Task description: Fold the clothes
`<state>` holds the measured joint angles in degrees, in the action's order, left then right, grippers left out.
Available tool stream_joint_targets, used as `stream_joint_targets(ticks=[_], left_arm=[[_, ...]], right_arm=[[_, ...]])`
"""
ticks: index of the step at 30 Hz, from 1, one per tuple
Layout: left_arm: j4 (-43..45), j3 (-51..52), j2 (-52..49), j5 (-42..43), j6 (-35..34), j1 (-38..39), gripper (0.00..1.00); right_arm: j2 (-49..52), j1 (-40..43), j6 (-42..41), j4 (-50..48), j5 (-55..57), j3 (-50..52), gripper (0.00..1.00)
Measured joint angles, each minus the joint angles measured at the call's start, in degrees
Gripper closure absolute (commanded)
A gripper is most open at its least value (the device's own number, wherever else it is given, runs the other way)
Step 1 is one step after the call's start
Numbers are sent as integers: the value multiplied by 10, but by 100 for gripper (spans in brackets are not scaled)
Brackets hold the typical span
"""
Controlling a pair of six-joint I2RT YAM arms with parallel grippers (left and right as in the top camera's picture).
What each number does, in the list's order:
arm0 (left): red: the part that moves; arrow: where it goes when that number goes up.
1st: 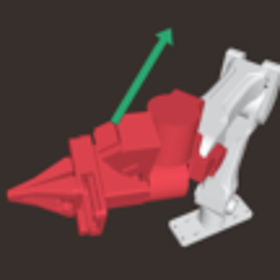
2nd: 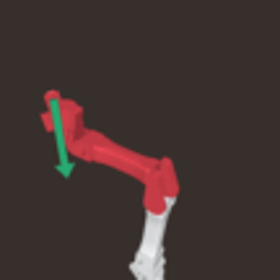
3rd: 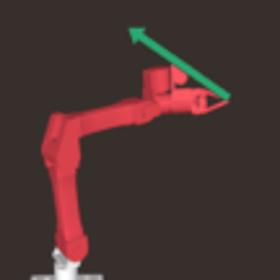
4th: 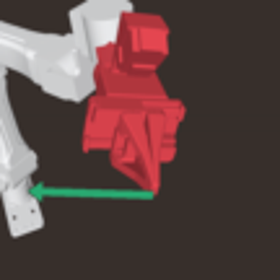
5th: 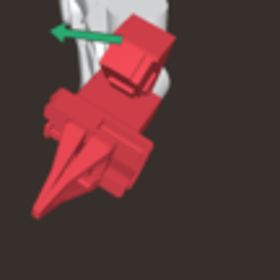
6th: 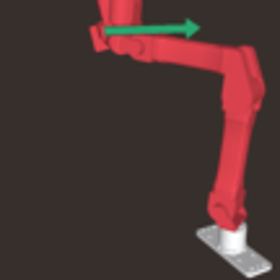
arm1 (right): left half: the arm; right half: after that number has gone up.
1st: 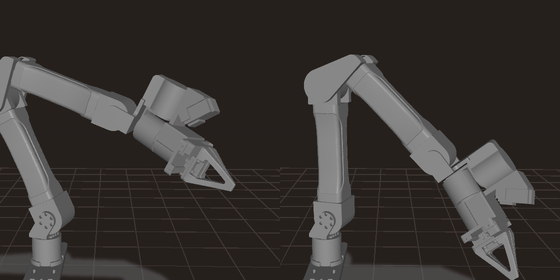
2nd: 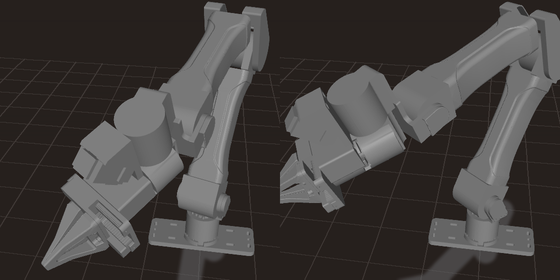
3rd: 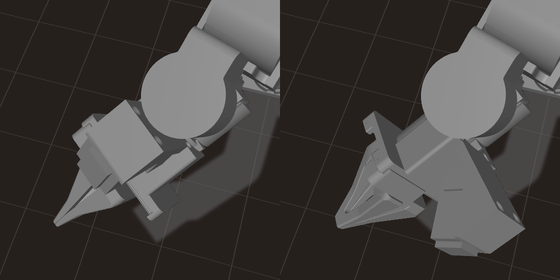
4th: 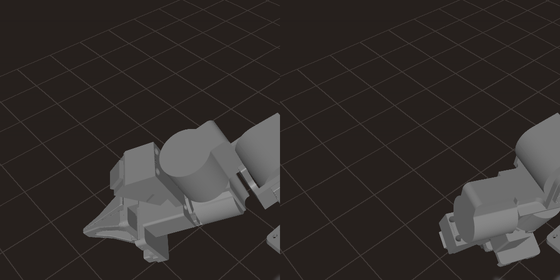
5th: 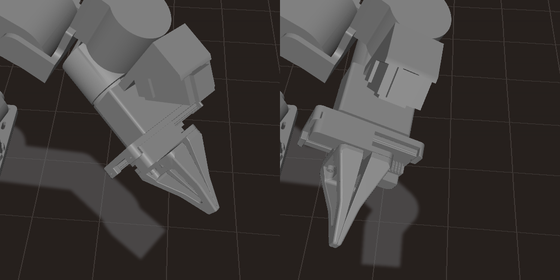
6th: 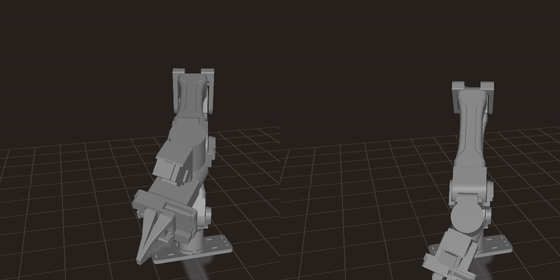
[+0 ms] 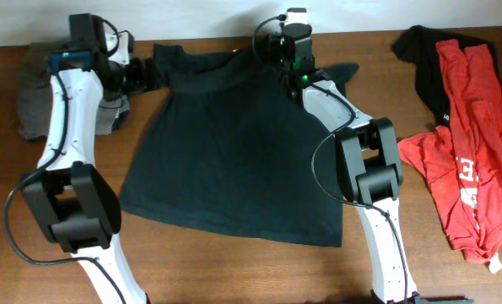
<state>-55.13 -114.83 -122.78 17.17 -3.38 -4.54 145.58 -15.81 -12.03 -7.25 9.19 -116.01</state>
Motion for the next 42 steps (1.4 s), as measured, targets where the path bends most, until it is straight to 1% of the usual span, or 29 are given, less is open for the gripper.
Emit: stream_joint_targets(ticks=[2,4,8,11,15,16,18,21,22,25,28,31,33,36,38,42], left_arm=[[-1,0,0,0,10,11,11],[-4,0,0,-1,20,23,11],[-20,0,0,-2,38,42,11],[-47,0,0,-3,48,48,11],[-74,5,0,-3,70,58,11],[-74,9,0,-3,73,61,11],[-70,25,0,-4,81,72,11],[-42,60,0,-5,86,89,11],[-23,73,0,-5,86,94,16],[63,117,0,-5,85,107,23],[157,146,0,-17,84,112,23],[224,158,0,-49,86,113,23],[250,159,0,-63,101,114,23],[289,160,0,-81,161,119,23],[320,160,-1,-89,225,131,23],[360,160,-16,-91,311,155,22]], right_arm=[[-2,1,0,24,0,-6,1],[-8,3,1,81,0,-16,1],[-31,7,0,251,0,-59,1],[-77,9,0,396,-2,-98,1],[-165,14,3,539,-2,-129,1],[-173,14,5,550,-2,-130,1],[-222,22,14,628,-5,-143,1],[-255,35,20,723,-13,-151,1],[-256,38,20,741,-16,-151,1],[-247,46,22,771,-39,-144,1],[-237,46,22,772,-56,-135,1],[-234,46,22,773,-68,-131,1],[-234,46,21,773,-71,-131,1],[-234,46,22,773,-76,-131,1],[-234,46,22,773,-78,-131,1],[-234,46,22,774,-78,-131,1]])
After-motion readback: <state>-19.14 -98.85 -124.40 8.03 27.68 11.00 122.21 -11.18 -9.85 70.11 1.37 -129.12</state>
